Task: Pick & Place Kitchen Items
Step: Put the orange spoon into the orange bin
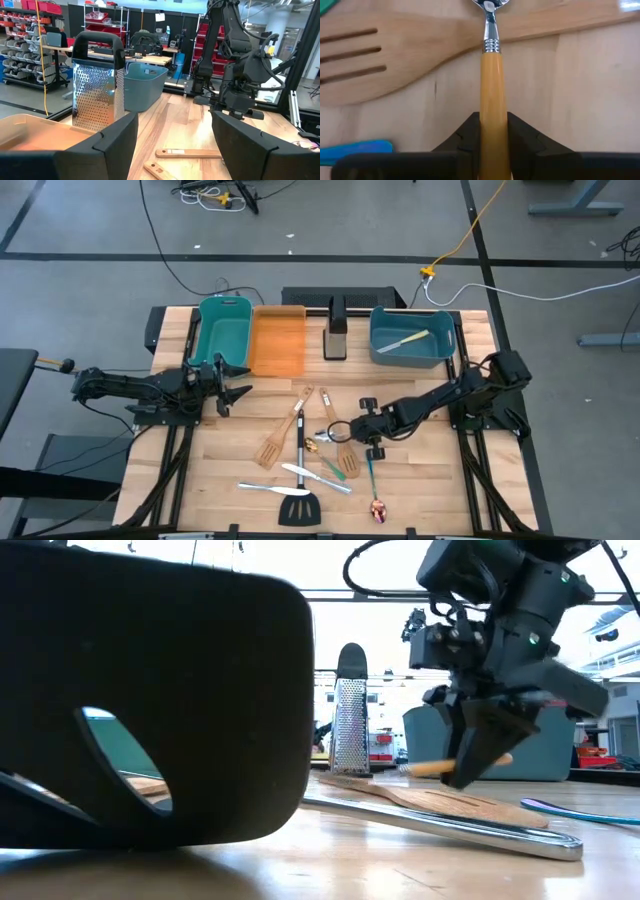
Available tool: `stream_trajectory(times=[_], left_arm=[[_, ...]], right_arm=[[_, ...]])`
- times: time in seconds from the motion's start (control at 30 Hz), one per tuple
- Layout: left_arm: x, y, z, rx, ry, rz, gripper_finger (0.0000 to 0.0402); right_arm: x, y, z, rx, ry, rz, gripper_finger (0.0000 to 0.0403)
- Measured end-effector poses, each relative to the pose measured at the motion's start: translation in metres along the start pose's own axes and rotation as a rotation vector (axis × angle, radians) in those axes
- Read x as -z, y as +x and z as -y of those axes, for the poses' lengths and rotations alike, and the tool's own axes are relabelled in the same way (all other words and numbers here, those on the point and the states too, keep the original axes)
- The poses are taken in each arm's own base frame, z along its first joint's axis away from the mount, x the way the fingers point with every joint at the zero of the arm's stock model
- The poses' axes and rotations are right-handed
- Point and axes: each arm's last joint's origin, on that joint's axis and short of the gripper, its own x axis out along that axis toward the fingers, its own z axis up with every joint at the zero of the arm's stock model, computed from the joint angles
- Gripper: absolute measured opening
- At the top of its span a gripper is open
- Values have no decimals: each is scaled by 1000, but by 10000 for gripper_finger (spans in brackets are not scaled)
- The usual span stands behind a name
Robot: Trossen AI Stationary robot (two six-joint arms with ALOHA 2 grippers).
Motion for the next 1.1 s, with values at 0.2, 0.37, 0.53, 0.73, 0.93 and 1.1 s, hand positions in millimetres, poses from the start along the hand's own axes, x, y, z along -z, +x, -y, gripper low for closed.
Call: stream_trajectory(times=[0.2, 0.37, 0.53, 0.73, 0.93, 1.1], left_arm=[[0, 0, 0, 0, 0, 1, 259], [0, 0, 0, 0, -1, 2, 259], [-1, 0, 0, 0, -3, 6, 259], [-1, 0, 0, 1, -5, 12, 259], [-6, 0, 1, 18, -23, 58, 259], [-11, -1, 3, 75, -39, 103, 259]], right_arm=[[-17, -21, 3, 45, 3, 29, 73], [-35, -38, 4, 69, -10, 104, 73], [-51, -52, 6, 108, -16, 168, 73], [-70, -67, 12, 150, -33, 235, 73], [-89, -82, 24, 218, -37, 305, 73], [-106, -93, 38, 261, -4, 410, 73]])
